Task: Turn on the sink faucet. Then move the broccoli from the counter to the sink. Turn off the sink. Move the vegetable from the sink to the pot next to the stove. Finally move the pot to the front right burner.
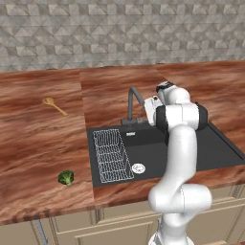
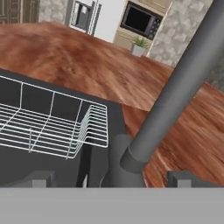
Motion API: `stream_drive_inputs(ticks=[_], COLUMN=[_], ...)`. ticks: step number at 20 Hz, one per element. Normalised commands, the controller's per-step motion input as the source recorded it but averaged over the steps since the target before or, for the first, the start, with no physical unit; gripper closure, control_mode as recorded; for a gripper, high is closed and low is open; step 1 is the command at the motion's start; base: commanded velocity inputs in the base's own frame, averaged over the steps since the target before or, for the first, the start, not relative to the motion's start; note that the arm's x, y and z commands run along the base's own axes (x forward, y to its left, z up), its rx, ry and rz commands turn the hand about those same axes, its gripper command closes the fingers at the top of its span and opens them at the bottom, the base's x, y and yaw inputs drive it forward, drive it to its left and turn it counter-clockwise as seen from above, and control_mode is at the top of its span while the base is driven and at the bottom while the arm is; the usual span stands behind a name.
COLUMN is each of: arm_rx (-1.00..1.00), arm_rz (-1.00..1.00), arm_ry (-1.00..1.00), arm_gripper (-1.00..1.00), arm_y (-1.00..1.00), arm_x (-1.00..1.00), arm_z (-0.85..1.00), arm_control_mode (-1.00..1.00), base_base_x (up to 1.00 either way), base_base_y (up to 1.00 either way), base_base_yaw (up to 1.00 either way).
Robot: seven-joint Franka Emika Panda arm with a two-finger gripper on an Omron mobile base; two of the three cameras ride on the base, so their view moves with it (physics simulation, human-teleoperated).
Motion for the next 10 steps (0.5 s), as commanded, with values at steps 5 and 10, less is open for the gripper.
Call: stream_drive_inputs(ticks=[5, 10], arm_rx=[0.03, 0.02], arm_rz=[0.05, 0.0], arm_ry=[0.0, 0.0], arm_gripper=[-1.0, -1.0], arm_y=[0.0, 0.07], arm_x=[0.16, 0.19], arm_z=[-0.21, -0.14], arm_control_mode=[-1.0, -1.0], base_base_x=[0.0, 0.0], base_base_y=[0.0, 0.0], base_base_yaw=[0.0, 0.0])
